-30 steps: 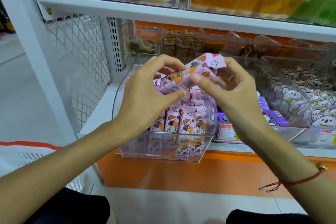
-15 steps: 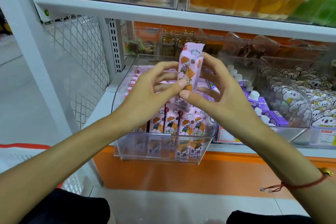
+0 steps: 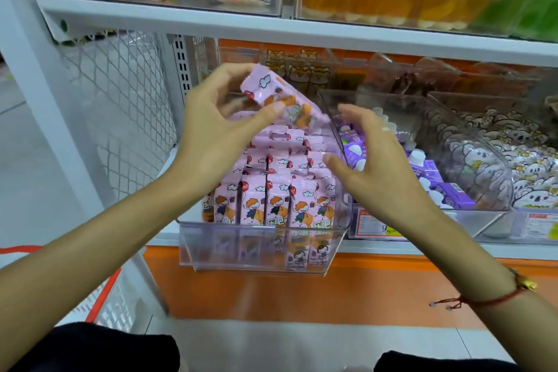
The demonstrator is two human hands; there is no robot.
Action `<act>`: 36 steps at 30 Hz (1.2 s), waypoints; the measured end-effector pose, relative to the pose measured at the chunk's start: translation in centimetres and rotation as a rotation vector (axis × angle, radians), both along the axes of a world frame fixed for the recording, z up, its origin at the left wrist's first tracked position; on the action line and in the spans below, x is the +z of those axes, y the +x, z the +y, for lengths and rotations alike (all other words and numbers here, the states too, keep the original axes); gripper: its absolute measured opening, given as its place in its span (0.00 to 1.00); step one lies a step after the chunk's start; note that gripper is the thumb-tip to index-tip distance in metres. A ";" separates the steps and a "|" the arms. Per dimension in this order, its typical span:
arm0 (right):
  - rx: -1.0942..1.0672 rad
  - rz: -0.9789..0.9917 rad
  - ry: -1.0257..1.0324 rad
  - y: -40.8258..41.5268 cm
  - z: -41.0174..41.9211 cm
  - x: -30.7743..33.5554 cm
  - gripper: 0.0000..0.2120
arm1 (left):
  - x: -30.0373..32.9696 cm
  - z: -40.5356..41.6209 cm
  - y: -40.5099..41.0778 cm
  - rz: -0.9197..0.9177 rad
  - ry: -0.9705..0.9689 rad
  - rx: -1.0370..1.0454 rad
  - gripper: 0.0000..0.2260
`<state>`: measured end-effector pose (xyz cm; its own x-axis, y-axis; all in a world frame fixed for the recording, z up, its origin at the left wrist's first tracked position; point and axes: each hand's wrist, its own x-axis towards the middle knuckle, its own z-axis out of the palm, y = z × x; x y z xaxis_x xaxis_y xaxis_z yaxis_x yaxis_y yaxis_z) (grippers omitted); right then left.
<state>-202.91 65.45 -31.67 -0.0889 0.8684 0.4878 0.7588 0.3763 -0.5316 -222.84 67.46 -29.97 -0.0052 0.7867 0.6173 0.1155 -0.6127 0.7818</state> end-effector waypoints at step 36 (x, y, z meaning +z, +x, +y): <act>0.192 -0.926 -0.418 -2.4 7.8 1.7 0.17 | 0.4 8.5 -0.9 0.342 -0.199 0.023 0.18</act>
<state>-205.35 73.27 -29.98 -0.4307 0.8845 -0.1793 0.8839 0.4536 0.1144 -223.70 75.96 -29.56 0.1556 0.8931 0.4220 0.4021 -0.4475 0.7988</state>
